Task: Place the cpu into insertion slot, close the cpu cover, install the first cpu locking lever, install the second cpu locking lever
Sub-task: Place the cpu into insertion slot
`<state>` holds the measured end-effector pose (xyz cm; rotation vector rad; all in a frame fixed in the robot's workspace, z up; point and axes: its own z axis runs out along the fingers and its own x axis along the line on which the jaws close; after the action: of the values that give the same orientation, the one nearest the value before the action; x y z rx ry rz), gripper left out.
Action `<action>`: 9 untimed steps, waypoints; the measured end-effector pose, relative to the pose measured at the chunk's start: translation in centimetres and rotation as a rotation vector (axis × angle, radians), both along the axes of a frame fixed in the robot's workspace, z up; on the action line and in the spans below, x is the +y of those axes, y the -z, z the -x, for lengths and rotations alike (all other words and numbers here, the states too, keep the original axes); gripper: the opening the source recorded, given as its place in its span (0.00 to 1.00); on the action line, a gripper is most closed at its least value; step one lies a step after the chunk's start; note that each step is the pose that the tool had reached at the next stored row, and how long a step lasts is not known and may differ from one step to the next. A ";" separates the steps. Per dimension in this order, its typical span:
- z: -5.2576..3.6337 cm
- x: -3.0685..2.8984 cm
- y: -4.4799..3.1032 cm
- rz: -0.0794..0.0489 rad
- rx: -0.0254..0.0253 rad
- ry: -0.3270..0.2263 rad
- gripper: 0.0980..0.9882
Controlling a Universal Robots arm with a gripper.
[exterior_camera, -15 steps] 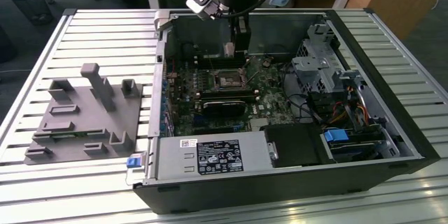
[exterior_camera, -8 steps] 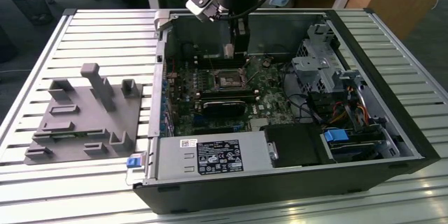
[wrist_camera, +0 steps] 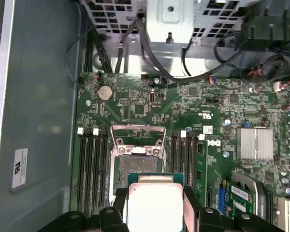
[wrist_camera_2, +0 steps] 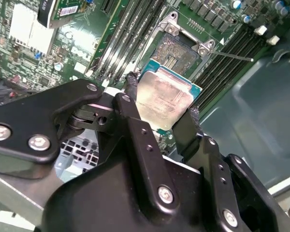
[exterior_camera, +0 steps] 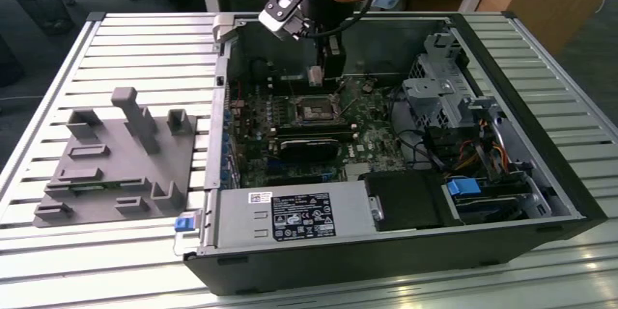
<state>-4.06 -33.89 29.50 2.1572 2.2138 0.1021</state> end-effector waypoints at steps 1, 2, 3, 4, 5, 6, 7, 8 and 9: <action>0.00 0.00 0.15 0.000 0.0000 -0.002 0.50; 0.00 0.00 0.26 0.000 0.0000 -0.003 0.50; 0.00 0.00 0.32 0.000 0.0000 -0.003 0.50; 0.00 0.00 0.39 0.000 0.0001 -0.003 0.50; 0.00 0.00 0.46 0.001 0.0001 -0.003 0.50; 0.00 0.00 0.53 0.002 0.0001 -0.003 0.50; 0.00 0.00 0.60 0.002 0.0001 -0.003 0.50; 0.00 0.00 0.65 0.002 0.0001 -0.003 0.50; 0.00 0.00 0.69 0.002 0.0001 -0.003 0.50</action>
<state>-4.06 -33.89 28.81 2.1531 2.2160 0.0996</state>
